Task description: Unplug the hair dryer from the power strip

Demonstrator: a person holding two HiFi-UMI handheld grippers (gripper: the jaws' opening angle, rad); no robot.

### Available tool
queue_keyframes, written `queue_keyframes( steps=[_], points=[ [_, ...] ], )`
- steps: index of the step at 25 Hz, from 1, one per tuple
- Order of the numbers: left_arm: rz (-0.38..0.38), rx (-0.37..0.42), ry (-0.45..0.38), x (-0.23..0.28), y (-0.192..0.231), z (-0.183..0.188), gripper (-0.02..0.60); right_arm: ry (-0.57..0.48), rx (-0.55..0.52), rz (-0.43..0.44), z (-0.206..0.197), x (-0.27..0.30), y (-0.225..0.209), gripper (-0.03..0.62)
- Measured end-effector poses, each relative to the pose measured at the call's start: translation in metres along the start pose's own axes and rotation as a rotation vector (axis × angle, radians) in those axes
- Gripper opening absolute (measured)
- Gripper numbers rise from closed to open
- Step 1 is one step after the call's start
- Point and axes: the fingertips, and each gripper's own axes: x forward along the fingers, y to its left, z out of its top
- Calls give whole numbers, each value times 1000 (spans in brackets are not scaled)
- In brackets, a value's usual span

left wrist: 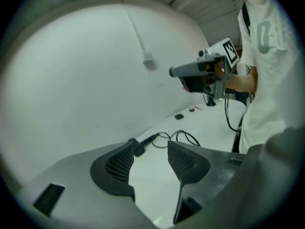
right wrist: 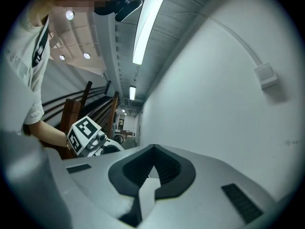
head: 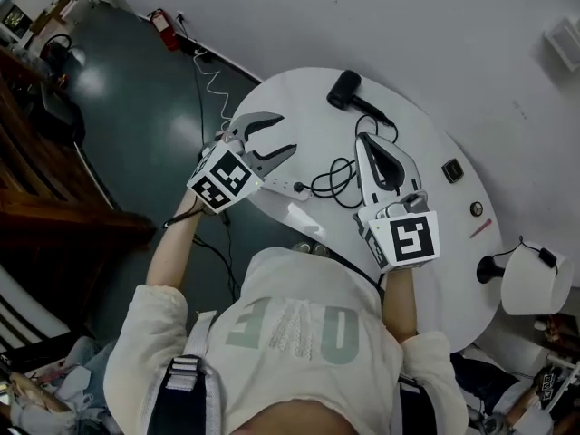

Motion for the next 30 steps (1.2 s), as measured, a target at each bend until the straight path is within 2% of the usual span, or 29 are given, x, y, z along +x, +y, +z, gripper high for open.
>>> queue_keyframes(
  steps=[3,6,10,14,18,23,30],
  points=[
    [-123,35,142,3,-26,-47,210,20,12,31,-9,1,14,3],
    [-254,107,276,18,-47,-88,210,29,4,57,-12,6,21,2],
    [-409,179,425,25,-78,-137,223,57,19,92,-19,10,41,3],
    [-530,251,544,33,-97,-175,242,96,34,113,-29,12,54,3],
    [-617,371,679,42,-102,-219,242,115,42,133,-34,14,62,3],
    [-701,385,731,44,-107,-235,242,131,42,129,-37,13,65,3],
    [-748,407,698,47,-110,-234,239,157,89,128,-51,8,61,3]
  ],
)
